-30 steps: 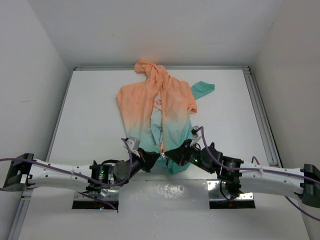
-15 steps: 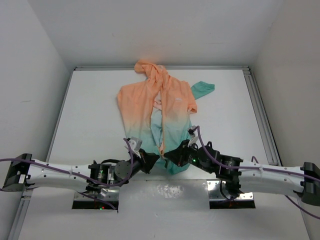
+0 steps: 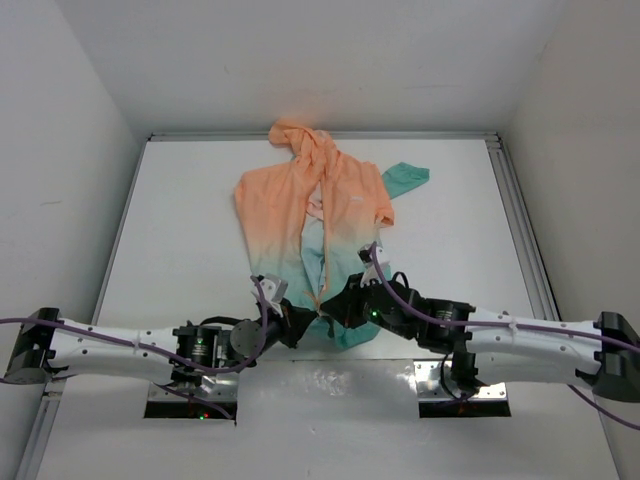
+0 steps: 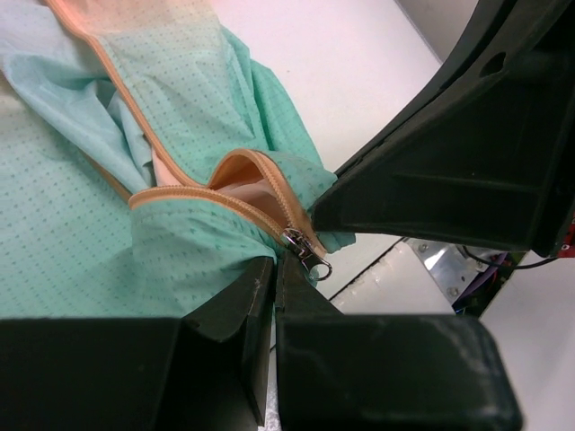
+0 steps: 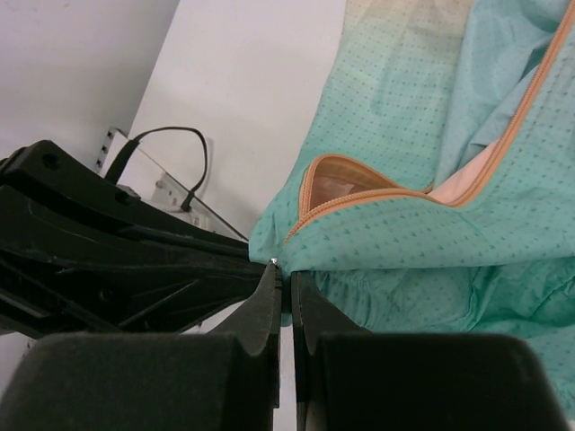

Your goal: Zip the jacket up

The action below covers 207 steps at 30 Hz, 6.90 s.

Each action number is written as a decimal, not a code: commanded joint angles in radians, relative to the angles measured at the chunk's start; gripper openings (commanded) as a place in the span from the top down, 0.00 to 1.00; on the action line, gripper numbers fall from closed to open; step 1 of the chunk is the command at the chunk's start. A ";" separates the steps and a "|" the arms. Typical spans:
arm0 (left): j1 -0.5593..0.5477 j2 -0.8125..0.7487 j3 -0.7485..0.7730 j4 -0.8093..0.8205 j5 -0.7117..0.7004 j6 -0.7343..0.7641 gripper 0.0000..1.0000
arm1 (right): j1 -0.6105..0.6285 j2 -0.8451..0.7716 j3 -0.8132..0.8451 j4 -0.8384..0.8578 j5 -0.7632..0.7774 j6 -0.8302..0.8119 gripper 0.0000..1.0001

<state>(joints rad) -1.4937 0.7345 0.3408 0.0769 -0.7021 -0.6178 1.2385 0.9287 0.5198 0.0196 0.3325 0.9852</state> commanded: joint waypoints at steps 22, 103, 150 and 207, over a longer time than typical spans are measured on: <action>-0.019 -0.044 0.040 -0.020 0.156 -0.049 1.00 | 0.001 0.099 0.114 0.026 0.126 -0.056 1.00; -0.025 0.197 -0.030 0.083 0.446 -0.011 0.97 | -0.008 0.099 0.126 -0.201 0.338 -0.003 0.91; 1.041 1.184 0.603 0.089 0.518 -0.057 0.88 | -0.008 -0.174 -0.262 -0.231 0.382 0.046 1.00; 0.599 -0.193 -0.250 -0.362 0.415 -0.520 0.63 | -0.011 -0.162 -0.141 -0.250 0.358 -0.039 1.00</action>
<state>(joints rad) -0.8841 0.5499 0.1101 -0.3820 -0.2565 -1.0924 1.2263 0.7872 0.3763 -0.2272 0.6727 0.9417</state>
